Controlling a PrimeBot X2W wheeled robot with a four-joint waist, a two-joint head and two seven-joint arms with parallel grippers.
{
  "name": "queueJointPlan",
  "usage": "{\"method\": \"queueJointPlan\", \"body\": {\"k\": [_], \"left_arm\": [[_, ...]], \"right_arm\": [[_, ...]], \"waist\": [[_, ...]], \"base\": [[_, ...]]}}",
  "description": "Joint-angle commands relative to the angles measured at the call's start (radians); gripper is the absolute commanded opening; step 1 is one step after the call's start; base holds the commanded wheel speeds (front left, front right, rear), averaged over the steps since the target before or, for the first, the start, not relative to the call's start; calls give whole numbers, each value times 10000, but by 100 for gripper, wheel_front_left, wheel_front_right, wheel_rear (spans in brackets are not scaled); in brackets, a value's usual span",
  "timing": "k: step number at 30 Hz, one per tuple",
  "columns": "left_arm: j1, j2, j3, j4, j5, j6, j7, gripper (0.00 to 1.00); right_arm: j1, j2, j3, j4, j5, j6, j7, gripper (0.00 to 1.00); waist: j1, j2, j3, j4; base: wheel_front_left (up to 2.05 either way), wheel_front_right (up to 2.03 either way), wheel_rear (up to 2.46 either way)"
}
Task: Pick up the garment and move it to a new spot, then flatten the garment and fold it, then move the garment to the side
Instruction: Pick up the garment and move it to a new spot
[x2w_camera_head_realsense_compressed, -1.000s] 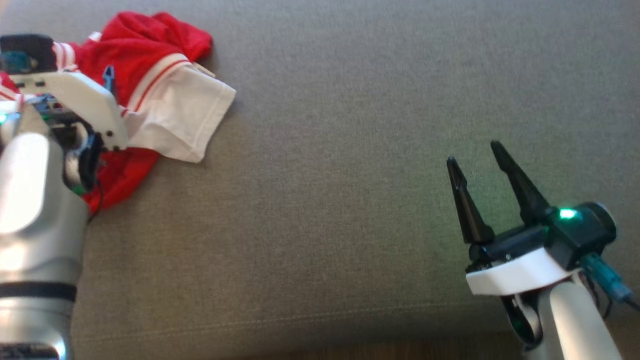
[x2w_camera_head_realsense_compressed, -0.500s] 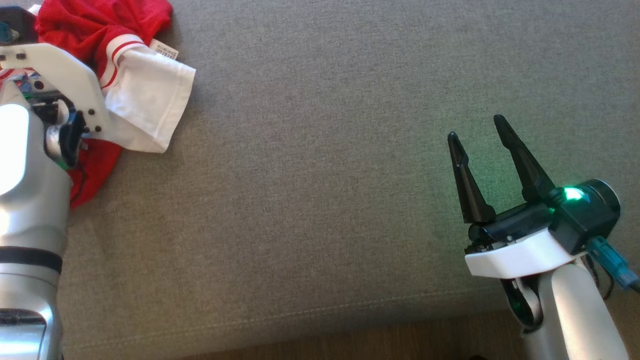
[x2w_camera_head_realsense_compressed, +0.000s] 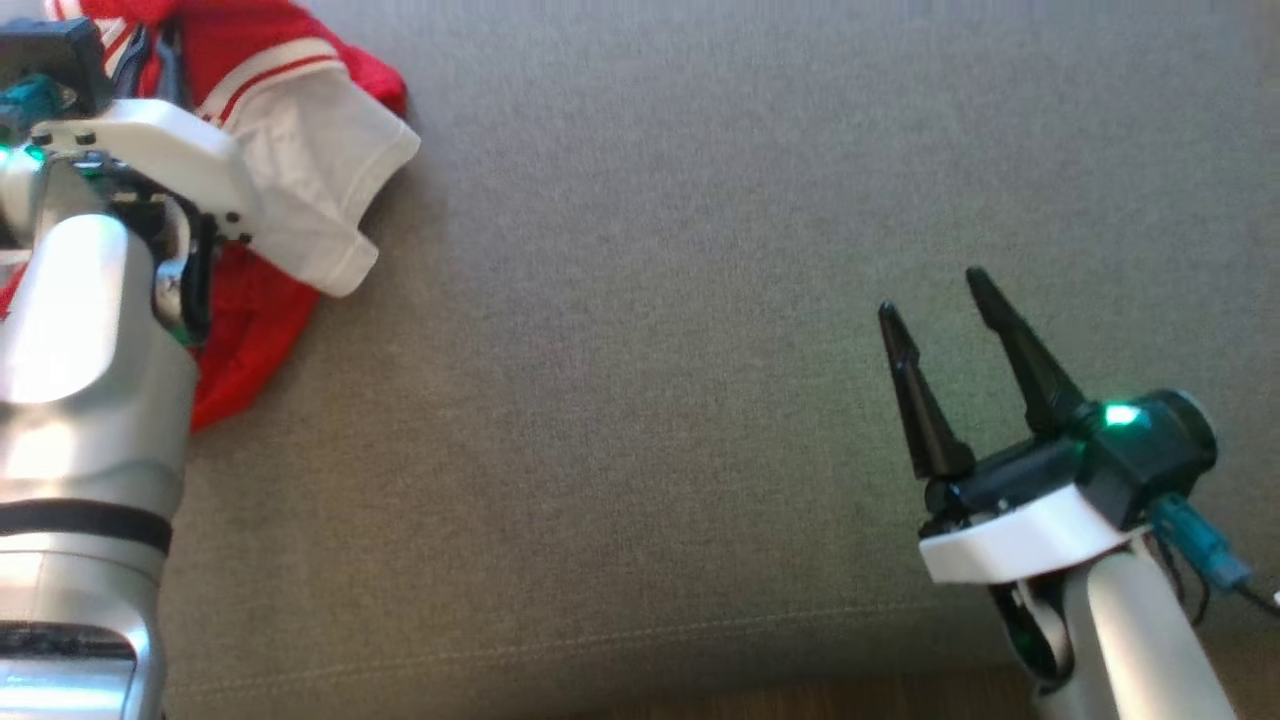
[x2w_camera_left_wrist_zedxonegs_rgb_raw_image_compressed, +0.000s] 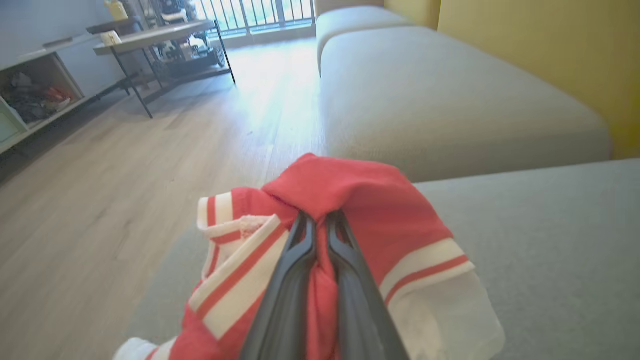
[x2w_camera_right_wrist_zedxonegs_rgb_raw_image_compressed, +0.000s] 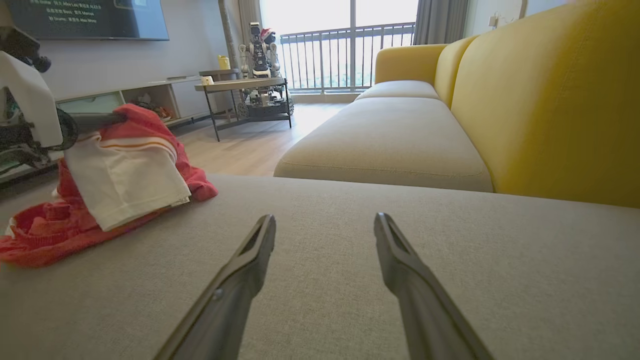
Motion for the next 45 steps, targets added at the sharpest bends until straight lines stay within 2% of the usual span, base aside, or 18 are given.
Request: {"method": "queueJointPlan", "body": {"k": [1,5,12,19,25,29,34,36,39,45], "left_arm": [[-179,374,226,-417,52,51,-197,0],[-95,271,87,-1238,38,-172,-871,0],[-47,138,-154,-2835,-108,-538,-824,0],[16,-114,-412,-4218,-315,-641,-147,0],[-19,-436,-610,-4740,-455,-566,224,0],[121,-723,-883,-4516,-280,-296,212,0],[596,-1114,-1343,-3392,-121,-207,-138,0],[756,-1210,-1589,-2766,41,-190,-344,0],[930,-1354,-1927,-1777,157,-461,-845,0],[1001,-1716,-1968,-454,-66,-695,-1261,0]], "right_arm": [[128,-31,268,-275,-36,69,-90,100],[566,-31,373,-190,-12,69,-90,100],[1013,-31,545,-197,53,69,-90,100],[1065,-31,634,-273,198,69,-90,100],[965,-31,676,-320,350,69,-90,100],[821,-31,672,-428,520,69,-90,100],[664,-31,748,-527,742,69,-90,100],[597,-31,780,-575,812,69,-90,100],[513,-31,834,-612,880,69,-90,100],[386,-31,975,-551,893,69,-90,100]], "waist": [[0,0,-461,119],[0,0,-1435,107],[0,0,-2438,-402],[0,0,-2709,-1622],[0,0,-2494,-2889],[0,0,-2086,-3617],[0,0,-1487,-4170],[0,0,-1247,-4248],[0,0,-941,-4233],[0,0,-724,-3931]], "base": [[0,0,0],[0,0,0],[0,0,0],[0,0,0],[0,0,0],[0,0,0],[0,0,0],[0,0,0],[0,0,0],[0,0,0]]}}
